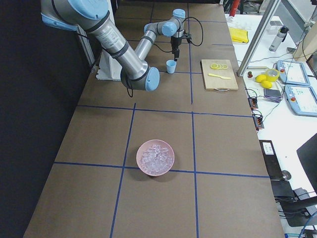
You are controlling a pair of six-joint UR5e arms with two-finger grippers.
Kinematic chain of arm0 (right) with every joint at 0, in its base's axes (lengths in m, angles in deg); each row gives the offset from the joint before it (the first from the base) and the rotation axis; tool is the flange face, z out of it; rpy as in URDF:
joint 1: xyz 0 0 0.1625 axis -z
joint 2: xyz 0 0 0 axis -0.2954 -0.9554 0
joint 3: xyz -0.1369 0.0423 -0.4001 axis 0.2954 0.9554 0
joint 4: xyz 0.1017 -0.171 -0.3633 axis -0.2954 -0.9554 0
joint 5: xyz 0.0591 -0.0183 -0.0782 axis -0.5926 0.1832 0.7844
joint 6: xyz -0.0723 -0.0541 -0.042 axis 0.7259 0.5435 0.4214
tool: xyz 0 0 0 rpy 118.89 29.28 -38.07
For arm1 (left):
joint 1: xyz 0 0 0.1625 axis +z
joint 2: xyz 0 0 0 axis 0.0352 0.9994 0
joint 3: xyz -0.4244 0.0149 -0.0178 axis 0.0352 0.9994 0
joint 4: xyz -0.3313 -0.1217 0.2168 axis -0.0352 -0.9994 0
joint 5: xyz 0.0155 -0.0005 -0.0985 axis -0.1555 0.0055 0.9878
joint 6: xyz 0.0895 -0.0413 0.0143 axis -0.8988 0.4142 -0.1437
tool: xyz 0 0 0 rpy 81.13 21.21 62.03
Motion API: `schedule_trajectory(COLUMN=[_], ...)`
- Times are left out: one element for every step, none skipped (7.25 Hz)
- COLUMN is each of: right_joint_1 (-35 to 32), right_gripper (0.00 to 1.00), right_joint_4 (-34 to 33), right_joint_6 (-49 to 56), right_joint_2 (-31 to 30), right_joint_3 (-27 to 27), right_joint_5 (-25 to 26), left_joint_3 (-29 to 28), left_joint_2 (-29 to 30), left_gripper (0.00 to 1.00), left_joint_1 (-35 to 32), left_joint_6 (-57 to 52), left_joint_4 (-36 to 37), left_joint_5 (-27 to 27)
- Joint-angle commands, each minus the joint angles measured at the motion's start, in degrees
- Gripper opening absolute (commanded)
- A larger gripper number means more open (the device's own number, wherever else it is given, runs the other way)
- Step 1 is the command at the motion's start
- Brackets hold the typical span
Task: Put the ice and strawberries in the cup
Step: 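Move the right gripper back to the pink ice bowl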
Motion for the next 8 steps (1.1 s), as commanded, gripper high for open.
schedule_trajectory(right_joint_1=[-5.21, -7.93, -10.83, -13.64, -19.5, -24.43, -28.74, -31.92], right_gripper=[0.99, 0.99, 0.99, 0.99, 0.99, 0.99, 0.99, 0.99], right_joint_4=[-1.69, -5.44, -6.52, -5.84, -5.57, -5.57, -5.39, -5.31], right_joint_6=[3.82, 10.11, 13.66, 15.61, 20.93, 28.82, 37.42, 43.17], right_joint_2=[-7.98, -12.29, -17.99, -25.79, -30.05, -35.83, -40.5, -44.47], right_joint_3=[-9.97, -15.42, -22.27, -29.21, -31.8, -33.39, -33.84, -34.72], right_joint_5=[-0.29, -0.29, -0.37, -2.38, -8.31, -11.68, -11.89, -12.15], left_joint_3=[1.87, 3.19, 4.25, 4.95, 5.92, 6.19, 6.28, 6.63], left_joint_2=[0.21, 0.21, 0.12, 0.12, -0.05, -0.06, -0.06, -0.14], left_gripper=[1.0, 1.0, 1.0, 1.0, 1.0, 1.0, 1.0, 1.0], left_joint_1=[0.0, 0.0, 0.0, 0.0, 0.0, 0.0, 0.0, 0.0], left_joint_6=[2.24, 3.83, 4.71, 5.59, 5.77, 5.77, 5.77, 5.77], left_joint_4=[-0.04, 0.05, 0.05, 0.05, 0.14, 0.14, 0.14, 0.14], left_joint_5=[0.0, 0.0, 0.0, 0.0, 0.0, 0.0, 0.0, 0.0])
